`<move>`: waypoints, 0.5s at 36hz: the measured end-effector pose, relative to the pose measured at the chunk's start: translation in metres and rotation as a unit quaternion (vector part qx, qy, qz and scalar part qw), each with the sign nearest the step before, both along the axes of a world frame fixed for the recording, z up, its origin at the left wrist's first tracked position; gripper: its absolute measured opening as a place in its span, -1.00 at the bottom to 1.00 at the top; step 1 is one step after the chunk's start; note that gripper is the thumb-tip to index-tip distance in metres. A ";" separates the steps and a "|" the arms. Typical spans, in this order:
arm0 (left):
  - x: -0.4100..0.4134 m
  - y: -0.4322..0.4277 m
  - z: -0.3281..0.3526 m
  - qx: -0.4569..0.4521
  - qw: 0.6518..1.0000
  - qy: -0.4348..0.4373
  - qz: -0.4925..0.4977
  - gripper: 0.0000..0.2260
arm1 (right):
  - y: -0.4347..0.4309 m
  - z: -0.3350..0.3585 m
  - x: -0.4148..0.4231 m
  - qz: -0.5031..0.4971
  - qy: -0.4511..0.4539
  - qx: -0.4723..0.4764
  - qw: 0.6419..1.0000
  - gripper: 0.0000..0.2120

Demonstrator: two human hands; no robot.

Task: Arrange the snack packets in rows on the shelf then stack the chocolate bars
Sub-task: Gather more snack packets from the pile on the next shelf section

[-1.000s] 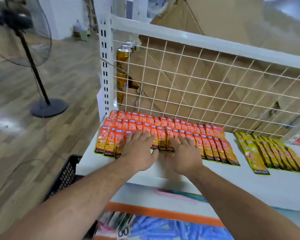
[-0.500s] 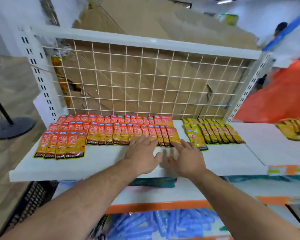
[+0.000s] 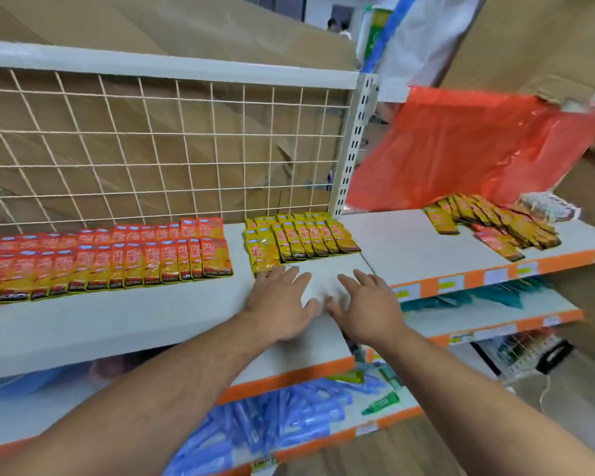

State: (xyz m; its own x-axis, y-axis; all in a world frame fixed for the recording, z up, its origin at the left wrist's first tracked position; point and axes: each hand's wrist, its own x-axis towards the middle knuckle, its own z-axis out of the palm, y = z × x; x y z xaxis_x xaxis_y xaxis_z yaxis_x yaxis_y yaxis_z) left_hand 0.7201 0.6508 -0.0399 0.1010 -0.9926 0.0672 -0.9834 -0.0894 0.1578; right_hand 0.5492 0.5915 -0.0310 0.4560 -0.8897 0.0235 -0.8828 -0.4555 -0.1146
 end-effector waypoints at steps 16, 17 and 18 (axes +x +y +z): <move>-0.088 -0.165 -0.011 -0.011 0.988 0.006 -0.156 -0.47 | -0.110 -0.010 -0.096 -0.132 0.010 0.020 0.991 -0.34; -0.093 -0.178 -0.010 -0.009 0.986 0.008 -0.166 -0.46 | -0.120 -0.009 -0.101 -0.144 0.007 0.023 0.989 -0.34; -0.098 -0.190 -0.010 -0.007 0.985 0.012 -0.173 -0.46 | -0.130 -0.008 -0.106 -0.157 0.004 0.026 0.987 -0.34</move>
